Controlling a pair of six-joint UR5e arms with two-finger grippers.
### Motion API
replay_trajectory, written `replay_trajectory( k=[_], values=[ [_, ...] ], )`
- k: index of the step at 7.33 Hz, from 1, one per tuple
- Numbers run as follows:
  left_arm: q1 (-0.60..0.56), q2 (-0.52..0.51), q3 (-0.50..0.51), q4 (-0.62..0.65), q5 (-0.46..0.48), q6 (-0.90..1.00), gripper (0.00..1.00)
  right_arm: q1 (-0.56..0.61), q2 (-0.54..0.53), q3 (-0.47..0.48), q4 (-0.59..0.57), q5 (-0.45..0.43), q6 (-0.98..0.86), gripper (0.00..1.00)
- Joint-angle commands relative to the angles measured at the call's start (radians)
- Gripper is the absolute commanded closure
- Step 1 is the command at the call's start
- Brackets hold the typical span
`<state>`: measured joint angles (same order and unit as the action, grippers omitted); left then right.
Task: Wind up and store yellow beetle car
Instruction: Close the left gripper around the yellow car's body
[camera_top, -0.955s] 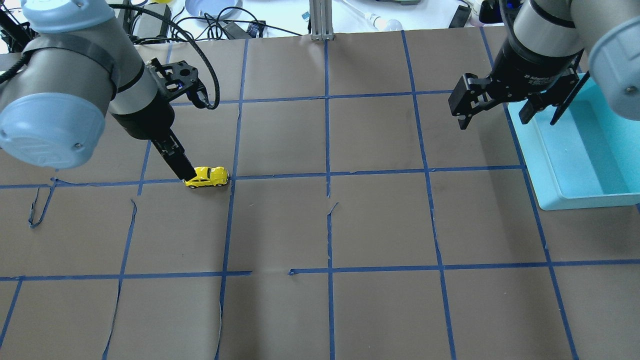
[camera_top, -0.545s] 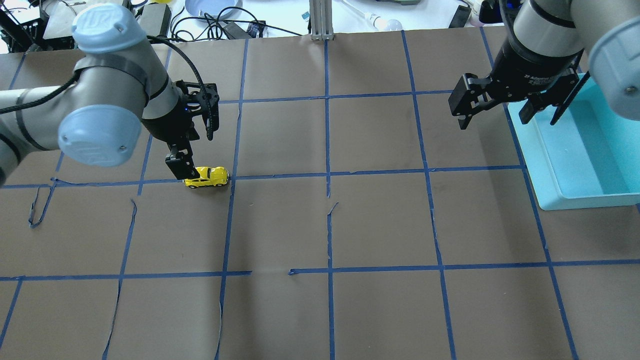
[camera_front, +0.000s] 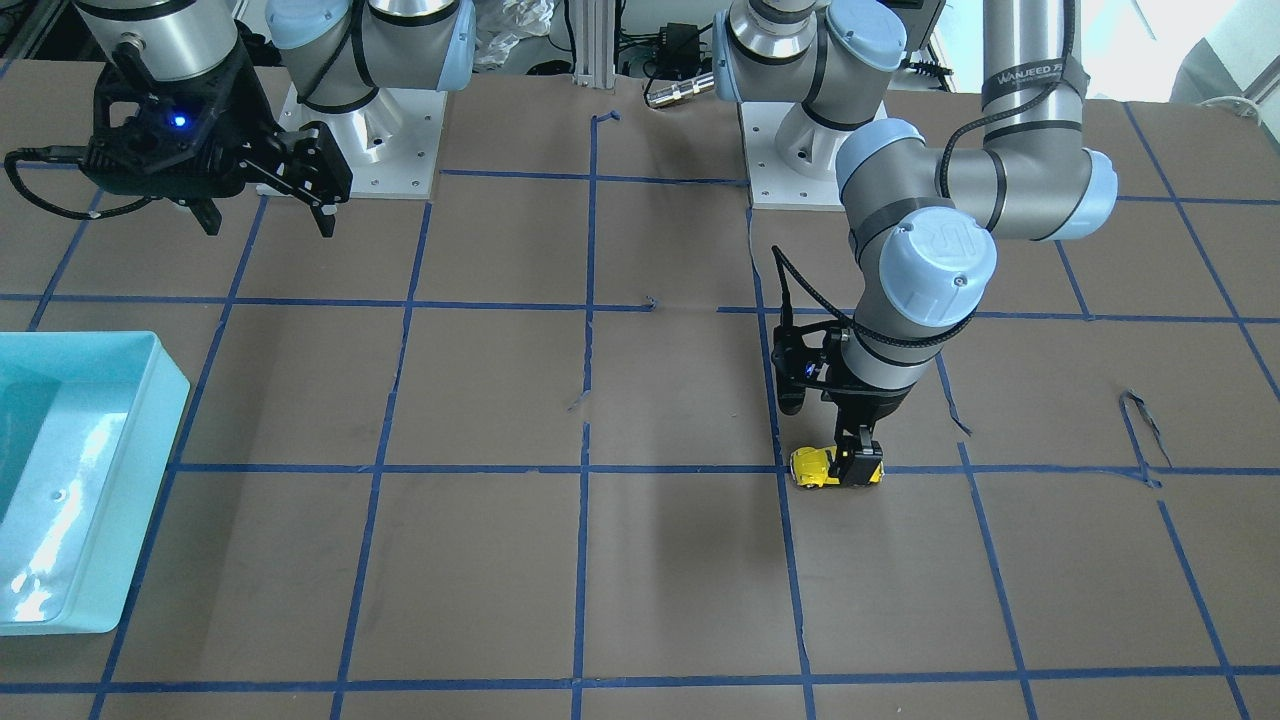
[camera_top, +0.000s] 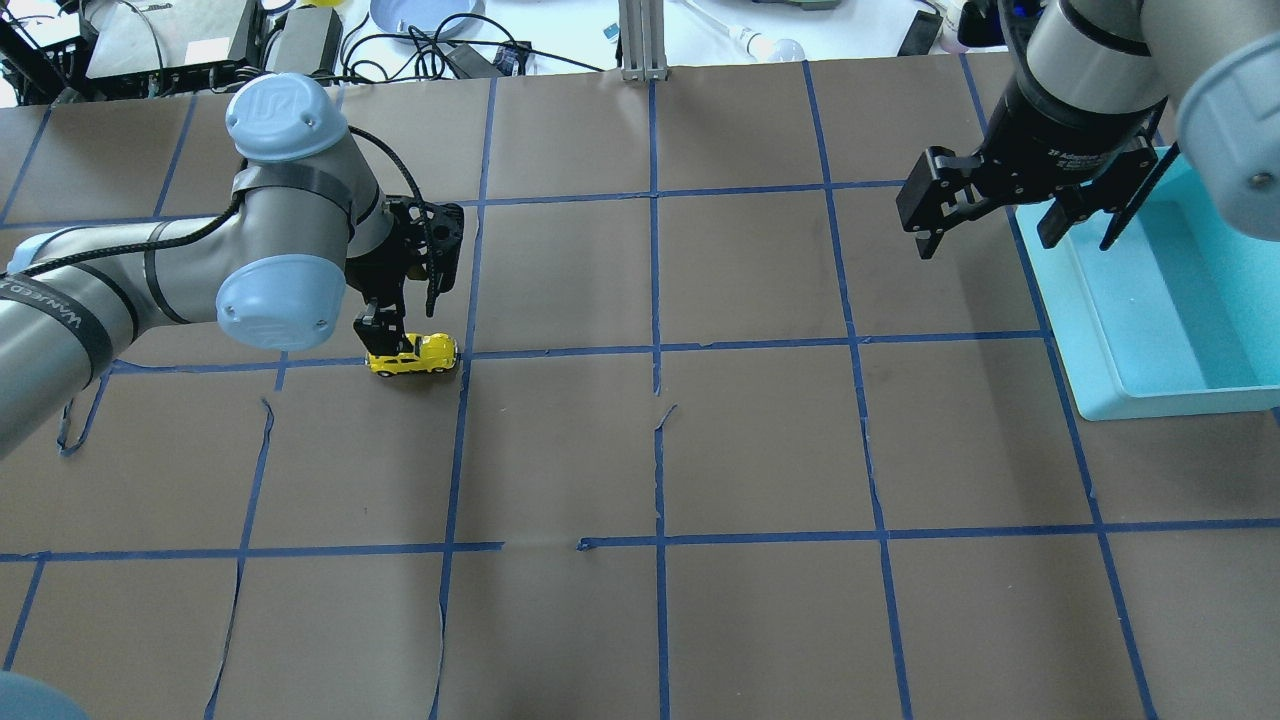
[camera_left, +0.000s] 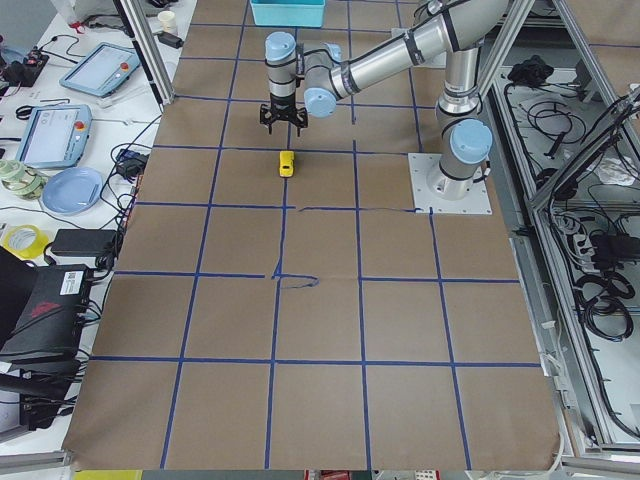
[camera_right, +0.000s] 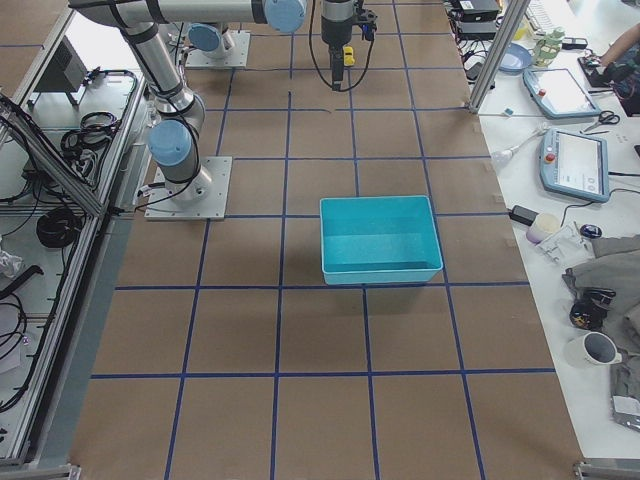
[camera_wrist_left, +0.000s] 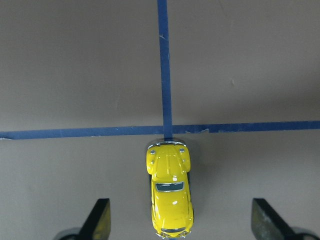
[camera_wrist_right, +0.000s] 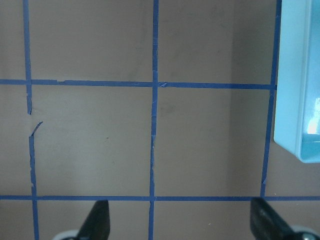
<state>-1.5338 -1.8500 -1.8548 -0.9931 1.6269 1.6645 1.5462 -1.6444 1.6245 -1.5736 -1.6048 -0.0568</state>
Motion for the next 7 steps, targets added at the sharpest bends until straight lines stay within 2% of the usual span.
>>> replay_trajectory(
  k=[1,4,6,7],
  values=[
    [0.056,-0.029,-0.007,0.007,-0.022,-0.009,0.03,0.000,-0.002,0.000,0.001,0.000,0.000,0.00],
    [0.060,-0.049,-0.098,0.138,-0.041,-0.067,0.04,0.000,0.002,0.000,0.000,0.000,0.002,0.00],
    [0.064,-0.047,-0.104,0.152,-0.035,-0.060,0.04,0.000,0.003,0.000,0.000,-0.001,-0.001,0.00],
    [0.064,-0.054,-0.109,0.159,-0.042,-0.061,0.07,0.000,0.003,0.000,0.000,0.000,-0.002,0.00]
  ],
)
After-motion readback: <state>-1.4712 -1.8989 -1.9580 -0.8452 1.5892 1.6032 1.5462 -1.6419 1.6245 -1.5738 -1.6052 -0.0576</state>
